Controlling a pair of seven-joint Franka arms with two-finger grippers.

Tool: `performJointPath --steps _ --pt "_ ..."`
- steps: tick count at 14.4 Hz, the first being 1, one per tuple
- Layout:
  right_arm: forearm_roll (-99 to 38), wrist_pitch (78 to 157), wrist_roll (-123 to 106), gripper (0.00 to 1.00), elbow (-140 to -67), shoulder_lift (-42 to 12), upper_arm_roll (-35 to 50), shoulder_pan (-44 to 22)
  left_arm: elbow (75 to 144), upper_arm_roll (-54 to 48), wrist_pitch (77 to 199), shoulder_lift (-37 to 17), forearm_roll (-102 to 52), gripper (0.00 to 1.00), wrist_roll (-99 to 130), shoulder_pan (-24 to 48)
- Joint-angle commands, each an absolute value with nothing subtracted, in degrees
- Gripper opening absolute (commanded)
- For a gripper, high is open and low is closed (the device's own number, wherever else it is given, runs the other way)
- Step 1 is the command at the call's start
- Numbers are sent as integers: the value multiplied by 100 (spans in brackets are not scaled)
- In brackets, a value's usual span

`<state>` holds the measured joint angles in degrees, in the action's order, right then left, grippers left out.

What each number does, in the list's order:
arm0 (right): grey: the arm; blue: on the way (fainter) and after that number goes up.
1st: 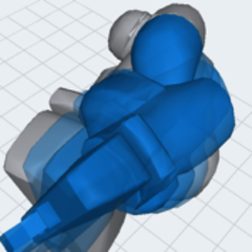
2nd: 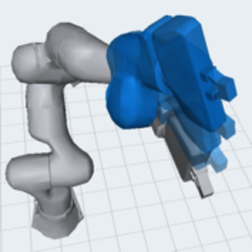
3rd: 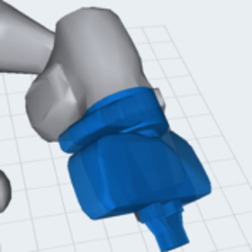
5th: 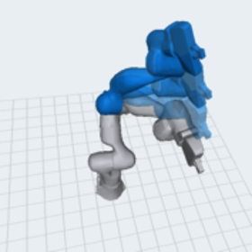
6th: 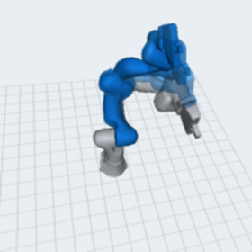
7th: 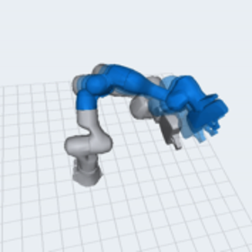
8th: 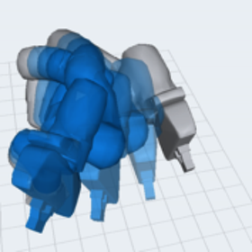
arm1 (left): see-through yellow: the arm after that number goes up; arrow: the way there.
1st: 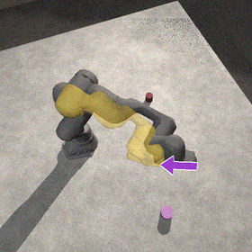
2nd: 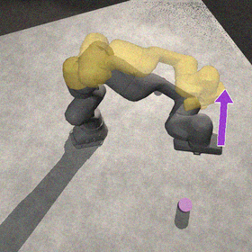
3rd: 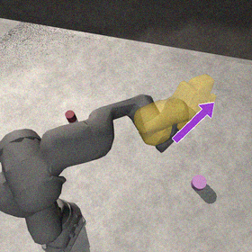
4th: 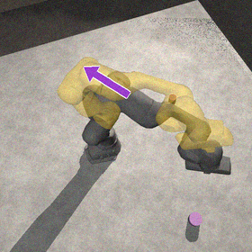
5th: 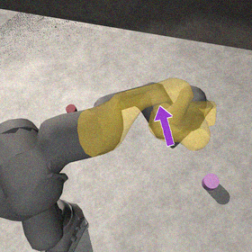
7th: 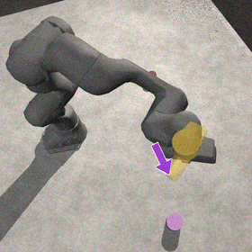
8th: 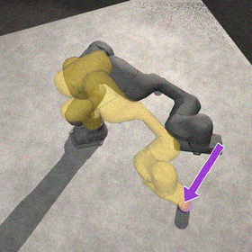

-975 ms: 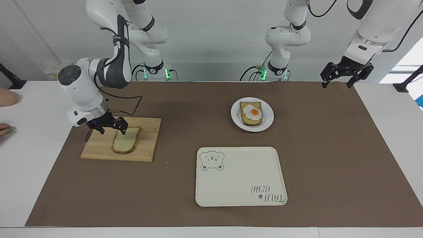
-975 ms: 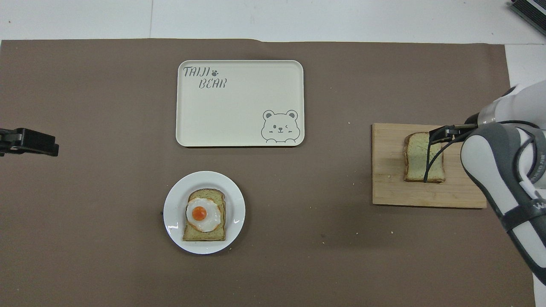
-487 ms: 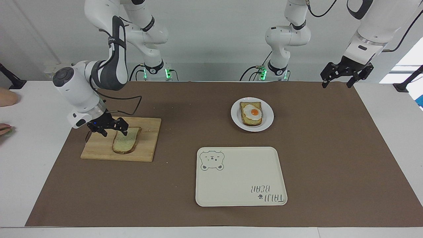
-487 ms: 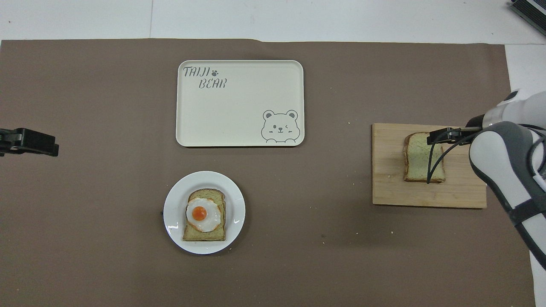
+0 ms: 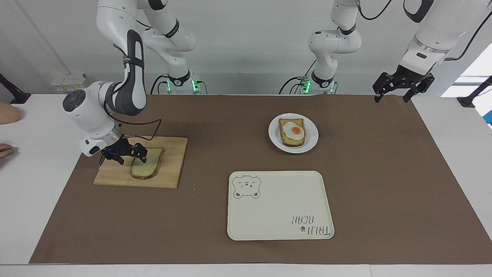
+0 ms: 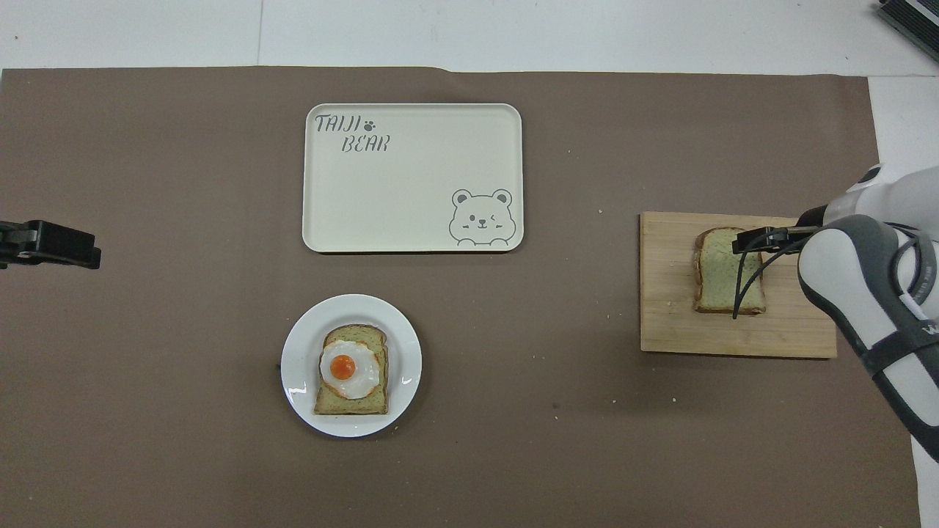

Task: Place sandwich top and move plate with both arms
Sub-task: 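Close the right gripper on the bread slice edge and lift it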

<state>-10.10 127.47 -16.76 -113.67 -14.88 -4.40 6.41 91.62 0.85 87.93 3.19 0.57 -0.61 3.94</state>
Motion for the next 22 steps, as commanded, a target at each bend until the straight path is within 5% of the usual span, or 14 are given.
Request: performJointPath --steps 1,12,18,19,20,21,22 --pt "-1221 12990 -1987 100 -11478 -1643 -387 853 9246 70 8736 431 -9 100 -26 343" --pt "-1248 13052 -1503 99 -11540 -1635 -369 571 9237 70 8736 431 -9 100 -26 343" --pt "-1248 13052 -1573 59 -11549 -1670 -369 615 9246 70 8736 431 -9 100 -26 343" --pt "-1248 13052 -1582 45 -11549 -1670 -369 607 9237 70 8736 431 -9 100 -26 343" --pt "-1248 13052 -1573 16 -11540 -1670 -369 606 9237 70 8736 431 -9 100 -26 343" --pt "-1248 13043 -1521 0 -11549 -1670 -369 598 9237 70 8736 431 -9 100 -26 343" --pt "-1248 13043 -1503 0 -11540 -1670 -369 606 9246 70 8736 431 -9 100 -26 343"
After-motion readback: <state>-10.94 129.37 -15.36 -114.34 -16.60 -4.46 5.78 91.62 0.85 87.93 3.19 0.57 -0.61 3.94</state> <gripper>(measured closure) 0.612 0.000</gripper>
